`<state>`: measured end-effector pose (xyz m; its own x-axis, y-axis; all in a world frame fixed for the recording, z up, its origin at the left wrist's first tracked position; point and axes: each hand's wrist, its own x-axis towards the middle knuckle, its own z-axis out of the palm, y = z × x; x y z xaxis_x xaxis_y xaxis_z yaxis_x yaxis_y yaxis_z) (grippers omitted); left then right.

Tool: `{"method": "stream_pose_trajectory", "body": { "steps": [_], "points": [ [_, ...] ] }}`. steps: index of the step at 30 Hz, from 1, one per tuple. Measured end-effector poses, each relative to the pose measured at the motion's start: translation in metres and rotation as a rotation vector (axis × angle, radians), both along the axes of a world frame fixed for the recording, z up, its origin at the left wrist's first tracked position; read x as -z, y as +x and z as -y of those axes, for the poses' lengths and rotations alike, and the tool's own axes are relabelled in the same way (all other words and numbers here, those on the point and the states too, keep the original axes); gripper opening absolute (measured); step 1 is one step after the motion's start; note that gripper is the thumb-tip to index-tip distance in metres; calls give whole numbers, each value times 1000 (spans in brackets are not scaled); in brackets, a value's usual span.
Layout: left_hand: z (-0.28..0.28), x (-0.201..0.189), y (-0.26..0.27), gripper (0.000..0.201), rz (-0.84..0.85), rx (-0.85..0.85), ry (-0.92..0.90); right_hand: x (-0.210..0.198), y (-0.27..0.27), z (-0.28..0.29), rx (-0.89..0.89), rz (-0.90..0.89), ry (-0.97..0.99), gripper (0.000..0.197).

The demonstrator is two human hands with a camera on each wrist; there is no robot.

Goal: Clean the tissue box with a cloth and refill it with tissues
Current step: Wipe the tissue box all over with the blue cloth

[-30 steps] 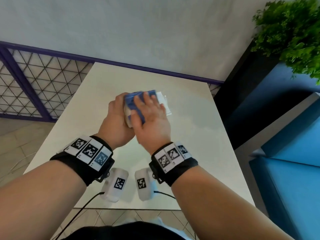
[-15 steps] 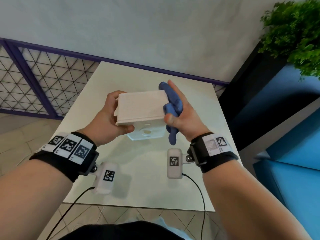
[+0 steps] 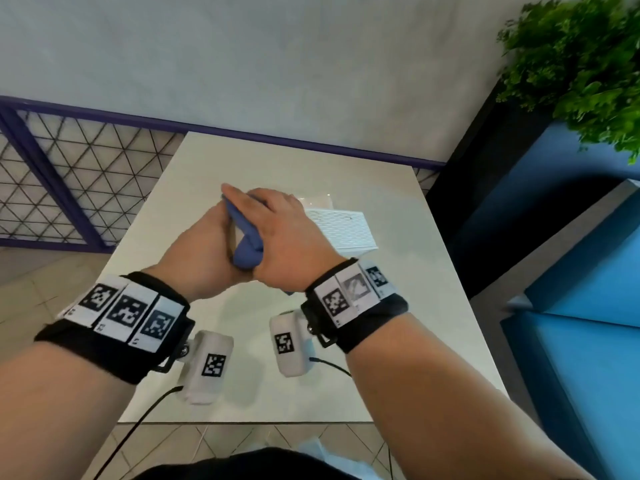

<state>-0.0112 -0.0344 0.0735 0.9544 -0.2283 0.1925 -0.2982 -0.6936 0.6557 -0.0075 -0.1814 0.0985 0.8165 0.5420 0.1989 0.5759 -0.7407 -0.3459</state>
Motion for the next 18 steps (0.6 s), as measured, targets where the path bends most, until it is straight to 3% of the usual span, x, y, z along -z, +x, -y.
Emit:
{"method": "stream_pose_trajectory", "body": {
  "steps": [3,6,10,13,15,18],
  "points": [
    [-10,8,1,70,30,-31,-68,16,-17,0,-14,9,27,90],
    [-19,14,-1,74,-56,-110,-47,29,-21,19,45,-29,52,60],
    [-29,18,-5,83,-128,-154,-34,47,14,79,343,-120,0,50],
    [-27,21,-4,83,-153,-147,-64,51,32,97,554,-257,103,50],
    [-20,23,-2,82,-167,-148,-90,46,29,77,527,-191,143,52],
    [-12,26,-1,81,-178,-149,-83,38,4,27,276,-124,133,51]
  ]
}}
